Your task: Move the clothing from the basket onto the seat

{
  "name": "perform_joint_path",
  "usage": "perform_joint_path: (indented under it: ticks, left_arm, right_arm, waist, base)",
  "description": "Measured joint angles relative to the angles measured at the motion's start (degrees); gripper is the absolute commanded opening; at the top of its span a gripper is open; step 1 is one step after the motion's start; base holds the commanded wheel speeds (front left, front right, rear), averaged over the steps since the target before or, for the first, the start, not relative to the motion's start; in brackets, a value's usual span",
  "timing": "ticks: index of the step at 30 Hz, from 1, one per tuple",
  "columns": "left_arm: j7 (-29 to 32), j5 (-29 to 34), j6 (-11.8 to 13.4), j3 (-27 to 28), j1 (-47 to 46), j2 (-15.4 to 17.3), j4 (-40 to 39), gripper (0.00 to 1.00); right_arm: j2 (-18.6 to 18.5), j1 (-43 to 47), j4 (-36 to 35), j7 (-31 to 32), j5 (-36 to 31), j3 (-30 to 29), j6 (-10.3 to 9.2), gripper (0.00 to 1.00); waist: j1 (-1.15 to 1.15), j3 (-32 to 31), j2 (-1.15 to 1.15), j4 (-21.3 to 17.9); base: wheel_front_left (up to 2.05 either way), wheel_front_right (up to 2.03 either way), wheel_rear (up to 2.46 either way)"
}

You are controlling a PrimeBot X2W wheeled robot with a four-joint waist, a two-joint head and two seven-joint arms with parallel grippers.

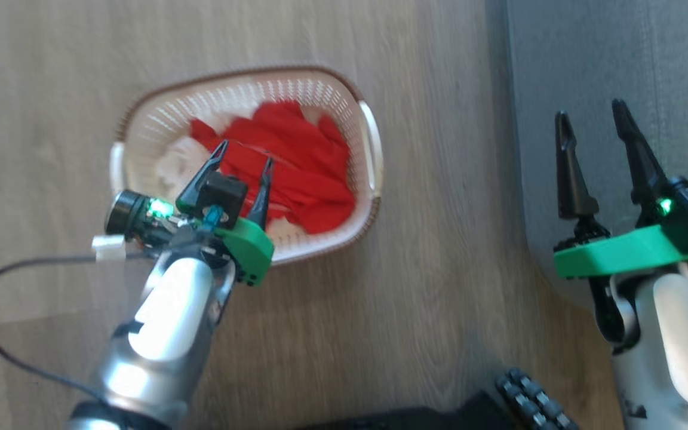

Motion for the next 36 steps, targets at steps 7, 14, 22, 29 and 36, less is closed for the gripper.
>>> perform_joint_path:
  ticks: [7,14,22,29,36]
  left_arm:
    - [0.0,2.2,-2.9,-2.3,-9.8,2.3,18.6,1.00]
    - [0.0,3.6,-2.8,-2.6,-21.1,5.2,32.4,1.00]
    - [2.7,5.6,-2.3,-4.2,-29.1,8.9,38.5,1.00]
    - [9.1,6.0,-3.3,-6.0,-31.6,10.1,39.8,1.00]
    - [13.9,4.4,-2.0,-4.7,-32.7,10.7,40.2,1.00]
  right_arm:
    - [2.0,-3.0,-1.7,0.0,0.5,2.8,0.00,1.00]
    - [3.4,-3.6,-4.2,0.0,2.1,6.1,0.00,1.00]
    - [3.7,-5.0,-6.8,0.0,5.6,8.1,0.00,1.00]
    - [3.8,-4.2,-8.8,0.0,6.0,6.9,0.00,1.00]
    - [3.9,-2.6,-9.2,0.0,6.0,6.8,0.00,1.00]
  waist:
    - [-0.01,7.5,0.00,-5.6]
    - [-0.01,13.9,0.00,-11.1]
    - [-0.01,20.4,0.00,-16.1]
    - [-0.02,23.8,0.00,-17.0]
    - [-0.02,24.2,0.00,-16.8]
  base:
    - [0.00,0.00,0.00]
    - [0.00,0.00,0.00]
    - [0.00,0.00,0.00]
    - [0.00,0.00,0.00]
    - [0.00,0.00,0.00]
